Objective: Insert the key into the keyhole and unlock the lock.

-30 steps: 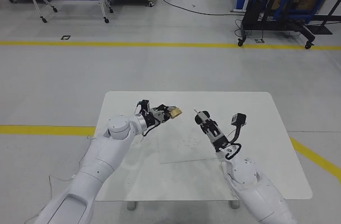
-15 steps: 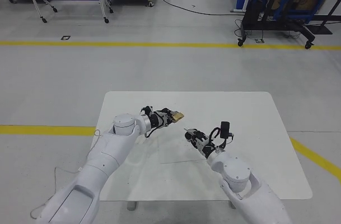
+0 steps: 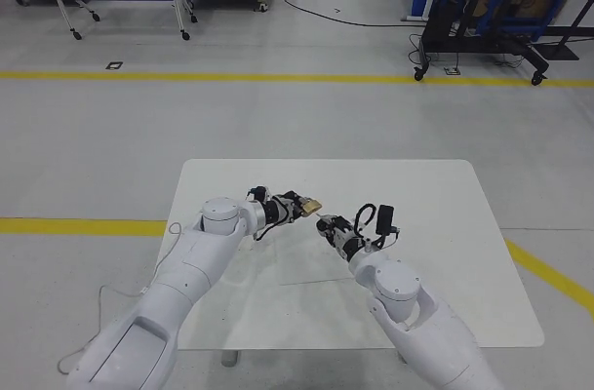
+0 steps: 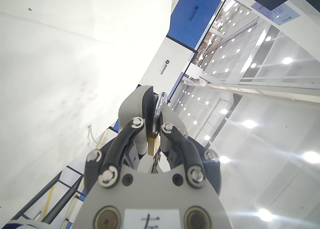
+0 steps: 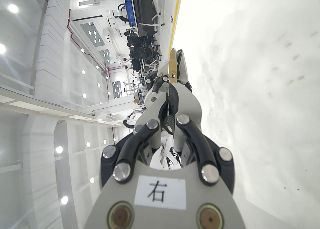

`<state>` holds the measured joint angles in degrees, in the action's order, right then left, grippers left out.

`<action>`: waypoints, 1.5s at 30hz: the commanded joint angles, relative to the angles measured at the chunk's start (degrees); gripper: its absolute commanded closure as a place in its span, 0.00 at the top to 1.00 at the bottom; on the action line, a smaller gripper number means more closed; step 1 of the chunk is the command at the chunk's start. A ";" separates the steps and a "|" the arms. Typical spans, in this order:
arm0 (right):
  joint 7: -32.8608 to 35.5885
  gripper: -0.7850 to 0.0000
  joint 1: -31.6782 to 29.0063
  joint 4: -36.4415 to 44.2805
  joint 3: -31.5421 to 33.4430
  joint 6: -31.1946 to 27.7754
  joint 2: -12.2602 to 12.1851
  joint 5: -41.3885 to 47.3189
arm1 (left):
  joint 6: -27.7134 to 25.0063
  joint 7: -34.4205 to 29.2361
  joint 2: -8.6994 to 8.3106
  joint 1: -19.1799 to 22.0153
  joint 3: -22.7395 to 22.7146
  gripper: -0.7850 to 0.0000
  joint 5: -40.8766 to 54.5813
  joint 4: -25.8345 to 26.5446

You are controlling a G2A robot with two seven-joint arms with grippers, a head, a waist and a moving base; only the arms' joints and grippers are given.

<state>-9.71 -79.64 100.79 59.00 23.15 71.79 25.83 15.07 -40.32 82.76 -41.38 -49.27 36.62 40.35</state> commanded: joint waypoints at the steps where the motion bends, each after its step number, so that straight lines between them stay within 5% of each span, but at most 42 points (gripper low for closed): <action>1: -0.70 0.00 0.54 -0.67 -0.30 0.19 0.29 0.43 | 0.07 -0.08 0.13 0.14 0.05 0.00 -0.16 -0.35; 45: -3.96 0.00 4.42 -6.89 -1.72 2.38 4.22 -0.38 | 0.16 -1.50 1.76 1.23 -1.19 0.00 -3.74 -3.77</action>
<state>-13.46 -75.26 93.98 57.32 25.51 75.95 25.60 15.26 -41.74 84.50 -40.12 -50.42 32.89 36.60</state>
